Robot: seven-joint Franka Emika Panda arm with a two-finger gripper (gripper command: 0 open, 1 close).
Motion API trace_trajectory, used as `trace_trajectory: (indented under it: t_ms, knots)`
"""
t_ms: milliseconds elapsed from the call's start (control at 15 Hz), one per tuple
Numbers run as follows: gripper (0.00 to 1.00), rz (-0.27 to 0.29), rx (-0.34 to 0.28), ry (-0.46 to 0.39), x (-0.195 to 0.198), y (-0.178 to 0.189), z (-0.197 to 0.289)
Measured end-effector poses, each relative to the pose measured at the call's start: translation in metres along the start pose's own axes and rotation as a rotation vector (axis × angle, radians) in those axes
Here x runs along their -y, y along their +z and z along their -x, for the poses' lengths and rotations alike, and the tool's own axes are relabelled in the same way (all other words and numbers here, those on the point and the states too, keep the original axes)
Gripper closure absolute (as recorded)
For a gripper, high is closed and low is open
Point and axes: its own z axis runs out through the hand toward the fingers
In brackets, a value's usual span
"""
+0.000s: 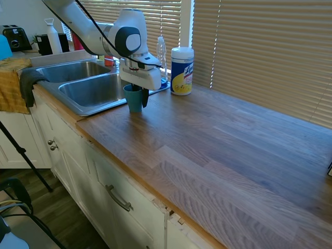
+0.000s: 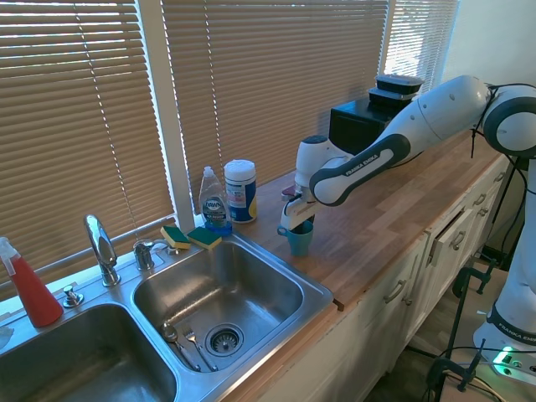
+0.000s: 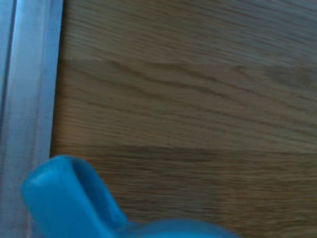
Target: Put the mug in the sink
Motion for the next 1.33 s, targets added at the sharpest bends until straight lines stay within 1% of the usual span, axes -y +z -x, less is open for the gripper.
trace_trajectory:
  t_ms: [467,600,800,1000,1133,1200,1333]
  knots:
    - [1.0,-0.015,0.014,0.004,0.004,-0.004,0.006]
    - [1.0,-0.031,0.02,0.003,0.007,-0.01,0.01]
    - [1.0,-0.072,0.012,-0.032,0.021,-0.035,0.031]
    - [1.0,-0.111,0.002,-0.088,0.046,-0.058,0.07]
    - [1.0,-0.129,-0.01,-0.12,0.073,-0.07,0.101]
    - [1.0,-0.133,-0.014,-0.134,0.087,-0.072,0.116]
    - [1.0,-0.141,-0.007,-0.161,0.12,-0.062,0.135]
